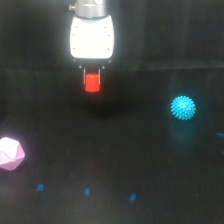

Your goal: Pick up the red object from the table

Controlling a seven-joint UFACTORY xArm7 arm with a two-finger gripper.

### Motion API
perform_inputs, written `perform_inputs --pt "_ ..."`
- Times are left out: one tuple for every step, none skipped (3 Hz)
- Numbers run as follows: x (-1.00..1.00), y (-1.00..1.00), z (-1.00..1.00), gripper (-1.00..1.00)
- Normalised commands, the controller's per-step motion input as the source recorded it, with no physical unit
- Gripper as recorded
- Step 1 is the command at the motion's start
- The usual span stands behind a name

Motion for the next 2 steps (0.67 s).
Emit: perform_inputs --pt "0.14 -0.40 0.47 -0.96" --pt "0.76 0.07 0.51 -1.00"
